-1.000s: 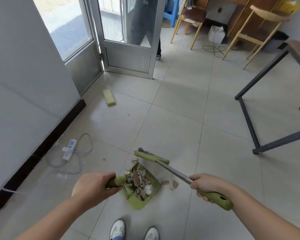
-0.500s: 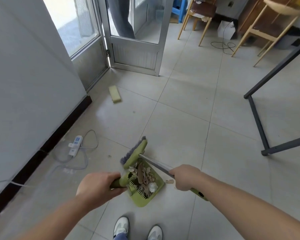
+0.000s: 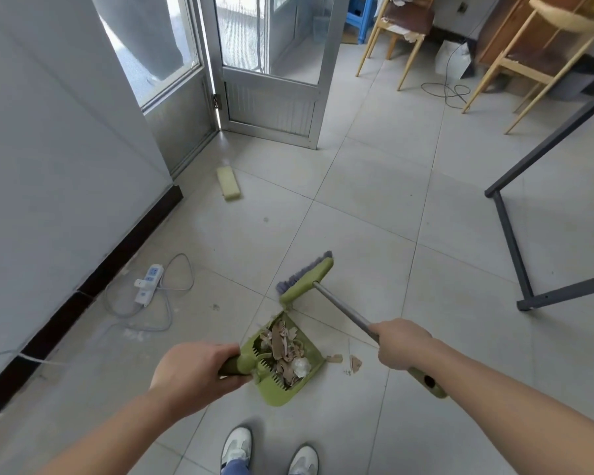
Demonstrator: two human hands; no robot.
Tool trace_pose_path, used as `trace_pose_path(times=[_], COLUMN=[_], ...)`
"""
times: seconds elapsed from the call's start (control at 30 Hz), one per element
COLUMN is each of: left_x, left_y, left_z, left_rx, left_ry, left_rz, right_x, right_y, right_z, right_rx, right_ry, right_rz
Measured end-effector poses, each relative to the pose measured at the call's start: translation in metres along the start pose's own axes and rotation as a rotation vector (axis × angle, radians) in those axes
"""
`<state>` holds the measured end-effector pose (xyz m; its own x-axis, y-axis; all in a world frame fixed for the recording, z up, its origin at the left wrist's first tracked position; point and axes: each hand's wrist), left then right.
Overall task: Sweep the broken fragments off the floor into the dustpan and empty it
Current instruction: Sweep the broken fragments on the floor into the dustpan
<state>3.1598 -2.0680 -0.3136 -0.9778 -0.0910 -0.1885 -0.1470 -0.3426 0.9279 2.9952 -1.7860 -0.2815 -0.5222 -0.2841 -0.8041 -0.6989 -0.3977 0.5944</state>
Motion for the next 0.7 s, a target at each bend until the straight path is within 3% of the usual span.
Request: trace_pose_path(times=[0.4,0.7], left_x=[-0.015,-0.022], left_y=[0.007,0.008], left_z=[0.002,-0.005], left_rx=[0.097,0.110], left_ry=[-0.046,-0.073], left_rz=[-0.047,-0.068], right_x=[0.009,0.004], right_y=[-0.007,-0.007], right_z=[-0.030,-0.008], right_rx=[-0.102,-0.282], right_ry=[0.167,0.078], right_rz=[-0.061,-0.059])
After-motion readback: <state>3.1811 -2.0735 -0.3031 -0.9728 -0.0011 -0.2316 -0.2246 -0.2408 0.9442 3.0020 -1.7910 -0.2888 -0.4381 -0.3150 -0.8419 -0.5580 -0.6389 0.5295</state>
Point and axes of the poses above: each hand's wrist, its own x-axis towards the middle knuckle, its own y-axis out of the back of the hand, z = x × y, and after that the axes turned 8 degrees about y, right-handed
